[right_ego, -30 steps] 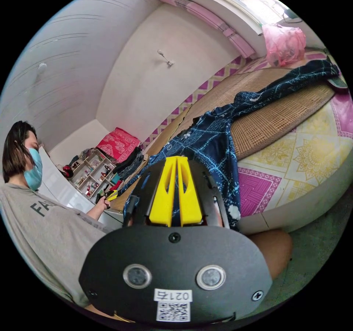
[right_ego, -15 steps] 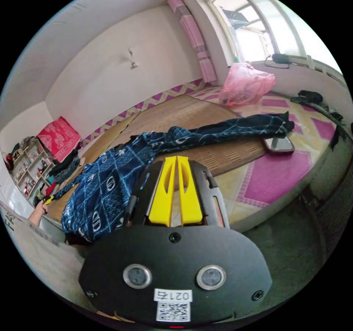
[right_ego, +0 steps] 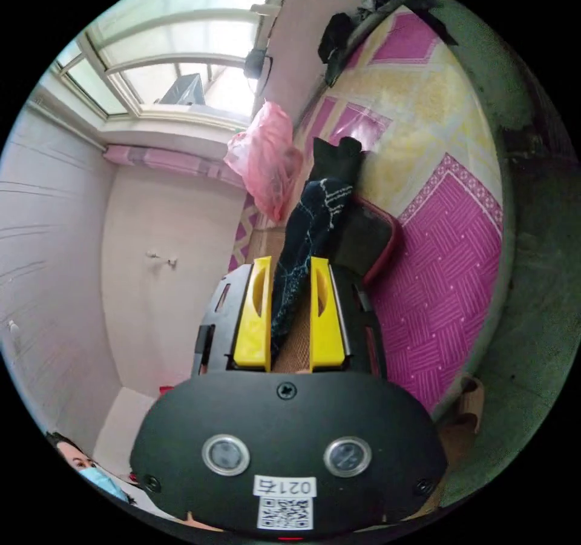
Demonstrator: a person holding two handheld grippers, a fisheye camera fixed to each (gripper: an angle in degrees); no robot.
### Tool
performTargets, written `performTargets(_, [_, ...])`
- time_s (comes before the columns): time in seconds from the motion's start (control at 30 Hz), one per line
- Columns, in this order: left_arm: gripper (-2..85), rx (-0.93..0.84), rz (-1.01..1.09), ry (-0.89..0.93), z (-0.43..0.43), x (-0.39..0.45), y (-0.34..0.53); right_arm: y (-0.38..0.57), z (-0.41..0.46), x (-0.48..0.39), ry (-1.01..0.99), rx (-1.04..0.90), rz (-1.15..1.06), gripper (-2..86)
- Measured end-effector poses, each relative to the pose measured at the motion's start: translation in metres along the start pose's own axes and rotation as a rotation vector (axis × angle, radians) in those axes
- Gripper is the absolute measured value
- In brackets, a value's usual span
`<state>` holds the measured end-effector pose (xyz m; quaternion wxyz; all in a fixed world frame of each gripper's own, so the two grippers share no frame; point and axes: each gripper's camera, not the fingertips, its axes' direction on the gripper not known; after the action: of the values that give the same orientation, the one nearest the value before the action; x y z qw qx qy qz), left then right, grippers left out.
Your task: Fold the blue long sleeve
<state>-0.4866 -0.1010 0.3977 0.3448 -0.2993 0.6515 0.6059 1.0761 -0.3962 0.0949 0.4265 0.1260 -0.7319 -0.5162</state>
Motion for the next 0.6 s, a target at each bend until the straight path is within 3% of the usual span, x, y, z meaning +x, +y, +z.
performTargets(0.17, [-1.0, 0.004, -0.003, -0.024, -0.001, 0.008, -0.012, -0.050, -0.033, -0.015, 0.132, 0.142, -0.027, 9.4])
performTargets(0.33, [-1.0, 0.025, -0.023, -0.043, -0.002, 0.014, -0.023, -0.100, -0.020, -0.017, 0.217, 0.036, 0.004, 10.9])
performTargets(0.6, [-1.0, 0.040, -0.019, -0.052, -0.010, 0.027, -0.050, -0.127, -0.005, -0.079, 0.193, 0.061, -0.105, 1.2])
